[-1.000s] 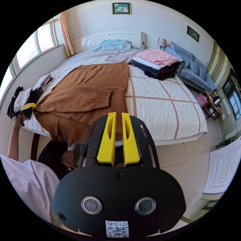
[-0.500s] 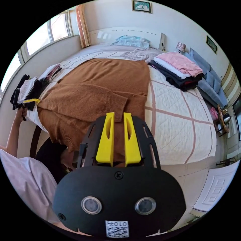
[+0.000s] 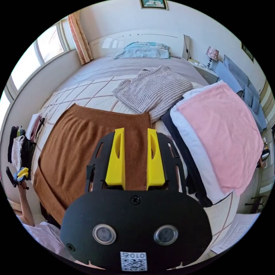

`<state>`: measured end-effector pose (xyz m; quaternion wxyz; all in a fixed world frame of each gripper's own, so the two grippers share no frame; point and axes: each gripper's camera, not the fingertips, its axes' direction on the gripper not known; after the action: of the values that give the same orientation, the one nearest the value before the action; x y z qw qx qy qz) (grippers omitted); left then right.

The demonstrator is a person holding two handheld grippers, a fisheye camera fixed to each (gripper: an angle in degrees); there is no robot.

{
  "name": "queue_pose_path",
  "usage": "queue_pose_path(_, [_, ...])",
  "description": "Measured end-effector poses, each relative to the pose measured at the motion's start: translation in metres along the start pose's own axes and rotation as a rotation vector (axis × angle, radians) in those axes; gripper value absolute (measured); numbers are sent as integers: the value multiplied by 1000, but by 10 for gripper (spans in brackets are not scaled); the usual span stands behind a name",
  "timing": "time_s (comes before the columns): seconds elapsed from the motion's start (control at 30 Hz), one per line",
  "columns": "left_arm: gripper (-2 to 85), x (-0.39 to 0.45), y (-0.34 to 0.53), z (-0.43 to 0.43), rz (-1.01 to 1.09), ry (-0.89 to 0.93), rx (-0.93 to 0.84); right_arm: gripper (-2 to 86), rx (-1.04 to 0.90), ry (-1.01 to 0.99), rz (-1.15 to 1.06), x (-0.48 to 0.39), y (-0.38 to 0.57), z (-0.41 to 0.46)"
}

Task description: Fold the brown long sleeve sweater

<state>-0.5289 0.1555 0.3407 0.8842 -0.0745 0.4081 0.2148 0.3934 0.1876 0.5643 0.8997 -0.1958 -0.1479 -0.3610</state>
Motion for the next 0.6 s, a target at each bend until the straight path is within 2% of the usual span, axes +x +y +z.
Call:
queue_pose_path(0.13, [86, -17, -41, 19, 4, -39, -23, 110, -156, 75, 33, 10, -46, 52])
queue_pose_path(0.23, [87, -26, -69, 20, 9, 21, 15, 69, -214, -40, 34, 5, -53, 72])
queue_pose_path(0.37, [83, -19, -75, 32, 24, 53, 70, 30, -90, 2, -6, -22, -43, 47])
queue_pose_path(0.47, [86, -21, -72, 49, 1, 123, 36, 25, 14, 12, -178, -67, -26, -3])
queue_pose_path(0.57, [91, -24, -67, 52, -36, 165, 51, 25, 125, -36, -562, -140, 33, -85])
queue_pose_path(0.6, [94, -26, -65, 52, -50, 196, 51, 27, 176, -68, -771, -171, 80, -122])
